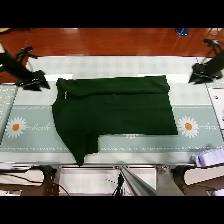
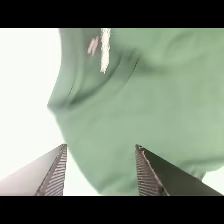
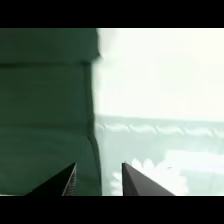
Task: Fold the shirts.
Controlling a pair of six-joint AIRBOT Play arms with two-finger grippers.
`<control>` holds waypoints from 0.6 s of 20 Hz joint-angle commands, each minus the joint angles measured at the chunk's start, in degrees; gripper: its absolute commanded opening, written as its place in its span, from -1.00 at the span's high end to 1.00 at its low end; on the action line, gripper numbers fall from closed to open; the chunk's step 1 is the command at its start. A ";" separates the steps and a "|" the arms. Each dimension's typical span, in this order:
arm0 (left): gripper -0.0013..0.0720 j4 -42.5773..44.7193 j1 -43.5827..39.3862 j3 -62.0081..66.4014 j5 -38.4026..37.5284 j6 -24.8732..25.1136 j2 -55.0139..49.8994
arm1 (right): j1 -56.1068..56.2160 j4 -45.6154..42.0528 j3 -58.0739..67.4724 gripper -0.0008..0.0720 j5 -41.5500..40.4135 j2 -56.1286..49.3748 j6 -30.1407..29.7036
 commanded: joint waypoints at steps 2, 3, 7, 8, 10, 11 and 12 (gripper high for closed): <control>-0.40 -5.07 7.26 -22.58 1.07 3.10 15.02 | -7.74 4.46 -10.01 -0.39 6.51 8.02 -2.01; -0.40 -6.43 8.44 -29.22 2.56 3.52 18.18 | -9.44 8.28 -13.60 -0.39 4.79 9.31 -3.06; -0.50 -9.57 10.51 -49.33 5.11 8.22 27.04 | -11.65 15.65 -22.56 -0.38 -2.05 11.96 -6.84; -0.50 -9.62 10.51 -52.11 5.90 9.07 28.22 | -11.58 15.72 -23.30 -0.38 -3.32 12.07 -7.21; -0.50 -9.64 10.47 -56.08 8.50 9.14 29.33 | -11.58 16.81 -23.91 -0.38 -5.99 12.09 -7.91; -0.57 -9.66 10.45 -57.68 9.90 9.09 29.22 | -11.58 17.09 -23.91 -0.38 -7.10 12.09 -8.20; -0.83 -9.79 10.38 -58.93 11.15 9.07 29.11 | -11.58 17.11 -23.91 -0.38 -7.96 12.09 -8.22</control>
